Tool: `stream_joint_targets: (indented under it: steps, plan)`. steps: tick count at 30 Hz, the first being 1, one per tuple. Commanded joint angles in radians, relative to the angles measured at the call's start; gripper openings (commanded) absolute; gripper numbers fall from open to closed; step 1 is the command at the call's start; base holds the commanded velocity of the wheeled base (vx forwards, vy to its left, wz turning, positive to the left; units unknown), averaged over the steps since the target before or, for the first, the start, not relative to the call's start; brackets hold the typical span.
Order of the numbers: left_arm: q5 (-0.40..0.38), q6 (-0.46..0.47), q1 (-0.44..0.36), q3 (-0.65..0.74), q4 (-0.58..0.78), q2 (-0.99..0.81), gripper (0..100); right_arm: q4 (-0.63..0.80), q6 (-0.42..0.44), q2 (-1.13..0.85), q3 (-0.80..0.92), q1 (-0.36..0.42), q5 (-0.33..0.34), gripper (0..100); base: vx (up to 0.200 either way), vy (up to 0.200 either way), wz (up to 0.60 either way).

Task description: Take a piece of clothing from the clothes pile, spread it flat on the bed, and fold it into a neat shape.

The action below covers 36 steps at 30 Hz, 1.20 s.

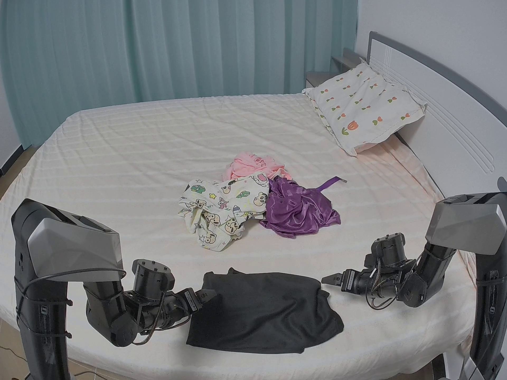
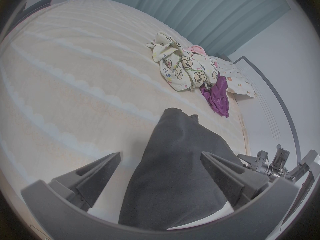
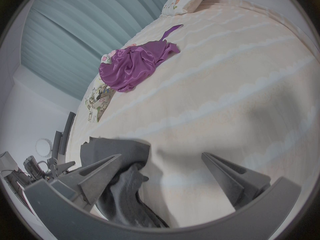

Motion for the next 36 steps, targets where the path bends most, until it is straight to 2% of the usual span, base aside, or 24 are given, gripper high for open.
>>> stream_joint_targets:
  steps: [1,9,10,21,33,36]
  plan:
    - [0.000,0.000,0.004,-0.004,0.000,0.004,100,-0.002,-0.024,0.004,0.013,0.003,0.003,100,0.000,0.000,0.00]
    - [0.000,0.000,0.004,-0.007,0.000,0.005,100,-0.014,-0.021,0.037,-0.036,0.048,0.006,100,0.000,0.000,0.00]
    - [0.002,0.000,0.004,-0.007,0.000,0.005,100,-0.014,-0.021,0.040,-0.039,0.056,0.006,0,0.000,0.000,0.00]
    - [0.002,0.000,0.005,-0.005,0.000,0.005,100,-0.014,0.055,0.040,-0.061,0.051,-0.002,0,0.000,0.000,0.00]
    - [0.002,0.000,0.005,-0.007,0.000,0.005,100,-0.011,0.045,-0.011,-0.056,-0.036,-0.003,0,0.000,0.000,0.00]
    - [0.002,0.000,0.005,-0.007,0.000,0.005,100,-0.006,0.044,-0.013,-0.051,-0.038,0.007,0,0.000,0.000,0.00]
